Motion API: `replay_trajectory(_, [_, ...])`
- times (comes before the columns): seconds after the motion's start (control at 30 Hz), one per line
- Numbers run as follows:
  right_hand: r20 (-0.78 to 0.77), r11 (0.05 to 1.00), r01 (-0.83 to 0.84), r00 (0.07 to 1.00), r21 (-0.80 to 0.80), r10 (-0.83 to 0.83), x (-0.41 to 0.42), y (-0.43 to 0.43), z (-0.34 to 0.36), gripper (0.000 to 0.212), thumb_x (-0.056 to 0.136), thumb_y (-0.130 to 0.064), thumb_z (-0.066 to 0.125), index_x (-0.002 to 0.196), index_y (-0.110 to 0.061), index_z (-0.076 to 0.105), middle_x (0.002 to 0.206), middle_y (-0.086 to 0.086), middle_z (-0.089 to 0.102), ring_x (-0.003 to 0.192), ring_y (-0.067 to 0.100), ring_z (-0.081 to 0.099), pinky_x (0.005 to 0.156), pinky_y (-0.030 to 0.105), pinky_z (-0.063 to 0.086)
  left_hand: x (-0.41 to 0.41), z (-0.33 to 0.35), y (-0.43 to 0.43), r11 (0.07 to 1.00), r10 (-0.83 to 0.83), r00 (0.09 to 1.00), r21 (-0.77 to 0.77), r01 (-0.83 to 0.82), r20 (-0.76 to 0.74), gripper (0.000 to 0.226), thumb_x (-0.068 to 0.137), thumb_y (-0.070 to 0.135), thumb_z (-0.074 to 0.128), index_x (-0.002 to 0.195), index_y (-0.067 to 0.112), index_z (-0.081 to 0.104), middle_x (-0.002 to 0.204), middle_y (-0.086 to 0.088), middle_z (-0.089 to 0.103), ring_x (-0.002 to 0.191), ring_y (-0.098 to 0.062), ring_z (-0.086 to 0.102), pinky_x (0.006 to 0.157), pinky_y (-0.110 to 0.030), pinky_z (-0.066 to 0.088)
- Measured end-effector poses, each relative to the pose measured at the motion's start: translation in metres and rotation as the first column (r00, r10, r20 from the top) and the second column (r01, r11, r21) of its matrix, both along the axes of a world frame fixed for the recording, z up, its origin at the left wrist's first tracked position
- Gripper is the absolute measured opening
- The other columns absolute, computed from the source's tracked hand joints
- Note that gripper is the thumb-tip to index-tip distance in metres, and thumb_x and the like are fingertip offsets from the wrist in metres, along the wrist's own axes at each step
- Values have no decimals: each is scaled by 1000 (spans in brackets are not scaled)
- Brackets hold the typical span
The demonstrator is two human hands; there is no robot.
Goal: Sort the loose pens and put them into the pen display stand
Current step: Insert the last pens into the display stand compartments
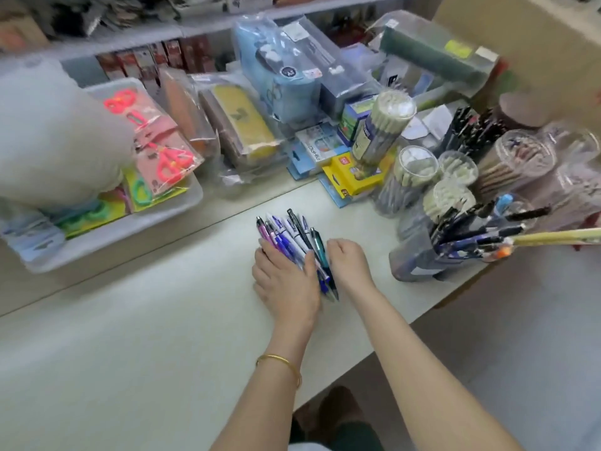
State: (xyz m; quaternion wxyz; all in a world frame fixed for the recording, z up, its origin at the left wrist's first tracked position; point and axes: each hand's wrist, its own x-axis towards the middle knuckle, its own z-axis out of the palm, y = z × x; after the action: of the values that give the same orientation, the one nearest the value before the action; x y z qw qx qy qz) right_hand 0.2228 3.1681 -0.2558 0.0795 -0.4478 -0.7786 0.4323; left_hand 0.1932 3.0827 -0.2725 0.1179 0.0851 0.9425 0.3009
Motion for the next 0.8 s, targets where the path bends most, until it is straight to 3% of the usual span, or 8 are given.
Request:
replay_trajectory(0.1, [-13, 992, 36, 999, -120, -38, -16, 13, -4, 41, 98, -22, 34, 59, -11, 44, 62, 3, 45, 75, 24, 44, 69, 38, 39, -11, -2, 19, 999, 40, 998, -17, -40, -53, 96, 82, 67, 34, 146, -4, 27, 139, -23, 44, 123, -42, 43, 97, -49, 38])
replay_trajectory(0.17, [-63, 951, 108, 989, -289, -131, -24, 18, -6, 42, 100, -29, 36, 83, 1, 60, 76, 9, 57, 81, 28, 54, 83, 48, 50, -18, -4, 29, 998, 15, 998, -63, -18, -56, 96, 83, 65, 47, 147, -3, 25, 140, -22, 42, 124, -40, 42, 99, -48, 36])
replay_trajectory(0.3, [-111, 853, 134, 970, -505, -218, -27, 28, -2, 41, 103, -32, 32, 117, -2, 56, 87, 6, 62, 90, 26, 61, 84, 44, 53, -28, -9, 35, 975, -107, 994, -196, 102, -17, 98, 81, 59, 61, 151, 6, 16, 146, -15, 31, 129, -34, 32, 103, -43, 31])
replay_trajectory(0.43, [-91, 727, 78, 978, -682, -190, -20, 35, 2, 45, 104, -38, 27, 112, -3, 55, 92, 11, 64, 77, 19, 63, 69, 30, 52, -36, -5, 32, 962, -209, 978, -175, 208, 18, 92, 82, 40, 68, 152, 17, 14, 143, -14, 29, 125, -33, 32, 103, -38, 31])
replay_trajectory(0.57, [-83, 778, 27, 991, -628, -102, -20, 34, 5, 40, 105, -29, 27, 106, -1, 55, 104, 25, 67, 65, 18, 53, 57, 26, 41, -41, -3, 29, 948, -253, 967, -194, 254, 31, 82, 82, 22, 67, 149, 18, 20, 134, -15, 37, 115, -35, 39, 97, -36, 35])
replay_trajectory(0.7, [-109, 750, -4, 990, -661, -91, -20, 35, 9, 43, 105, -24, 27, 120, 13, 41, 77, 13, 64, 61, 23, 49, 54, 29, 39, -44, 1, 36, 933, -211, 976, -287, 219, 58, 83, 89, 13, 58, 152, 15, 4, 130, -17, 39, 115, -34, 41, 94, -35, 37])
replay_trajectory(0.8, [-118, 724, -24, 990, -689, -80, -18, 35, 11, 40, 105, -24, 27, 119, 11, 42, 88, 19, 66, 66, 25, 53, 58, 31, 44, -46, 5, 45, 915, -138, 987, -372, 159, 83, 85, 89, 14, 58, 151, 14, 1, 131, -18, 41, 117, -35, 44, 93, -36, 40])
